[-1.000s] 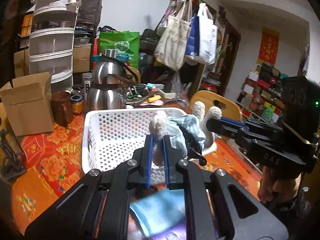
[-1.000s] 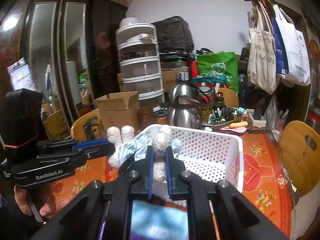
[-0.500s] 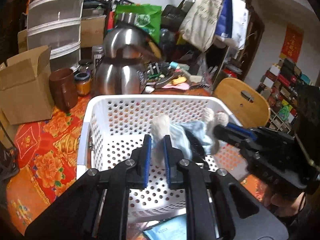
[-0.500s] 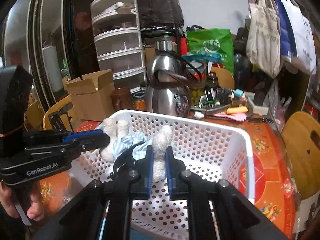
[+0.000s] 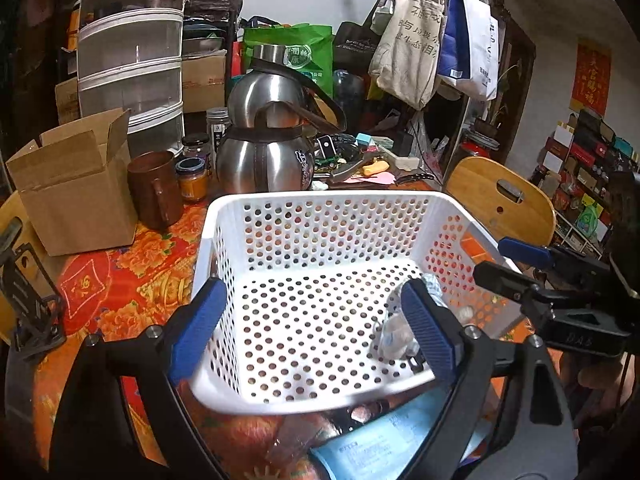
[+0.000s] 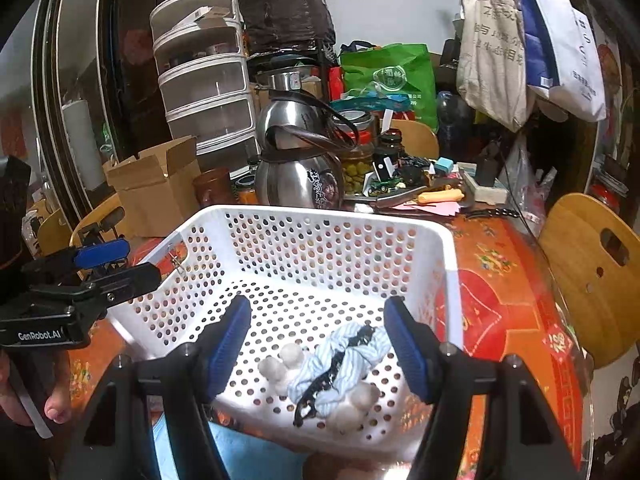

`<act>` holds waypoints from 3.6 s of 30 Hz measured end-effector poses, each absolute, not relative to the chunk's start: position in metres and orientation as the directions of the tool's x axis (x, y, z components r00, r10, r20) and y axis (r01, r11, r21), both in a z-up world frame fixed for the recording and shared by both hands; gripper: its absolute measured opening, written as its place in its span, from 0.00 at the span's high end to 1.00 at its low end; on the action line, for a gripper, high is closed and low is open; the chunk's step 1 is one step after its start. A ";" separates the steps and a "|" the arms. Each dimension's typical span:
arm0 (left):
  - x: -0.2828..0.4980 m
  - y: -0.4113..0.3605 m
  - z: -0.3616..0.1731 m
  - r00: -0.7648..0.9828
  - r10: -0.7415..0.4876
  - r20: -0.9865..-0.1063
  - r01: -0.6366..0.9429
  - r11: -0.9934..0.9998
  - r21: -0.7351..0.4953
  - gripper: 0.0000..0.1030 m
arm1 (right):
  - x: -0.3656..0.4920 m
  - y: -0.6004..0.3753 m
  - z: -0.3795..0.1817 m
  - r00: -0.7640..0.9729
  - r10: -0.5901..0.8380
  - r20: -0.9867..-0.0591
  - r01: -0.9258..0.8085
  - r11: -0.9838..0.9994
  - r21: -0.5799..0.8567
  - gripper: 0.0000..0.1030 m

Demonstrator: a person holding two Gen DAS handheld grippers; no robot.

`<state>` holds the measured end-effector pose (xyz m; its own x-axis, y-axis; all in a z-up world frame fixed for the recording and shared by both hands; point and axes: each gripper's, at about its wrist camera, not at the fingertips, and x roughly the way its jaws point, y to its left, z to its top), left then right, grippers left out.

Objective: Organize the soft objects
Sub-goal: 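Lift the plush toy with the left tool and drop it into the white basket, then grasp the rolled white towel with the right tool while the left tool grasps the white flower-shaped item, then carry both items over the basket and release them inside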

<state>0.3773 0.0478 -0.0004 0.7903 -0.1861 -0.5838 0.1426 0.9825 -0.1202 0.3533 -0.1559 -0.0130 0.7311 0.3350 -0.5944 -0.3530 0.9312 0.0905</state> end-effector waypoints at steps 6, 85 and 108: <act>0.350 0.059 0.010 0.804 -0.163 -0.572 0.110 0.986 -0.126 0.15 | 0.330 -0.159 -0.006 0.745 0.328 -0.581 -0.355 0.932 0.070 0.33; 0.268 0.089 -0.137 0.655 -0.041 -0.755 -0.029 0.996 -0.079 0.60 | 0.256 -0.200 -0.125 0.626 0.239 -0.742 -0.253 0.963 0.096 0.70; 0.249 0.094 -0.110 0.730 -0.048 -0.682 -0.027 0.995 -0.098 0.60 | 0.228 -0.204 -0.095 0.694 0.314 -0.648 -0.307 0.943 0.128 0.71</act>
<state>0.2489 0.0938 -0.1096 0.7298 -0.0478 -0.6820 -0.0265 0.9948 -0.0981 0.2283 -0.2043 -0.0950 0.6938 0.3143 -0.6480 -0.3073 0.9429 0.1283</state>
